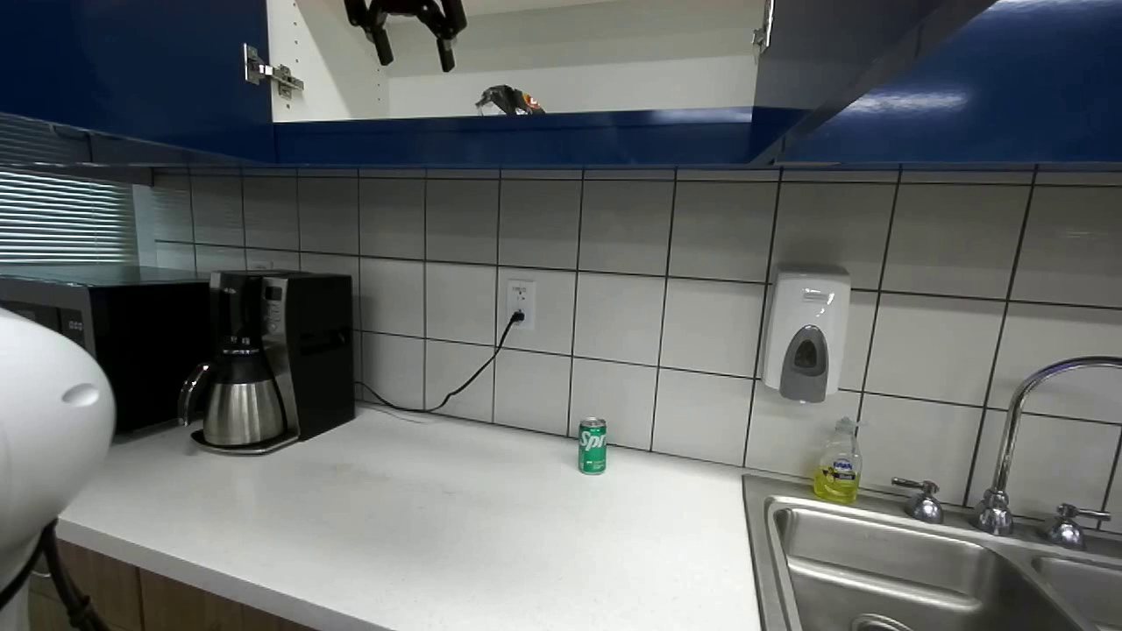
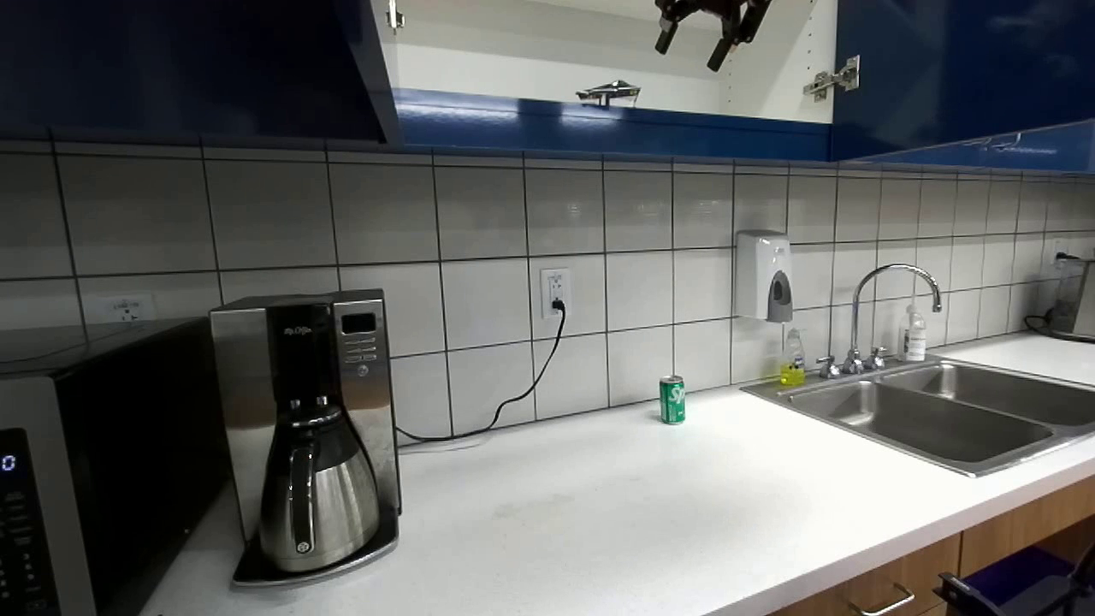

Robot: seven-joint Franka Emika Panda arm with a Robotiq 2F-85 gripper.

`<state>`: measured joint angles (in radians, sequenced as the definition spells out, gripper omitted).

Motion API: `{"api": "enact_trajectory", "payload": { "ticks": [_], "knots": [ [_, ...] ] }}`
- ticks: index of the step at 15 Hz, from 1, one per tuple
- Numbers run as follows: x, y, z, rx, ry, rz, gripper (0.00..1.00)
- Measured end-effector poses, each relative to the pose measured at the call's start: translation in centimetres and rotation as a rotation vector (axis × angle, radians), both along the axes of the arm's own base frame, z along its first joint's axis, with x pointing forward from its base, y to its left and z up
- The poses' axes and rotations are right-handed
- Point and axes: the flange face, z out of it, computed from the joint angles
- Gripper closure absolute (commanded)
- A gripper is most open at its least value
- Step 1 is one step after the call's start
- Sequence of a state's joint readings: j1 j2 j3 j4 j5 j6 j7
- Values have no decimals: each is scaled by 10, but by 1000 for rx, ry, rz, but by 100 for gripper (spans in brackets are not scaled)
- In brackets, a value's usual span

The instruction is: Put the black snack pack in the top cabinet

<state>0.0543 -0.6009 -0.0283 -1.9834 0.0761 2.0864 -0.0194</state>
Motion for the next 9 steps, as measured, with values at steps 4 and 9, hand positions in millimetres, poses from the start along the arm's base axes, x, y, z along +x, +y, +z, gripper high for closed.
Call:
{"api": "enact_trajectory", "payload": {
  "ticks": [4, 9],
  "knots": [
    [-16, 1, -17, -8, 150, 14, 0],
    [-5, 0, -70, -42, 295, 25, 0]
  ]
}}
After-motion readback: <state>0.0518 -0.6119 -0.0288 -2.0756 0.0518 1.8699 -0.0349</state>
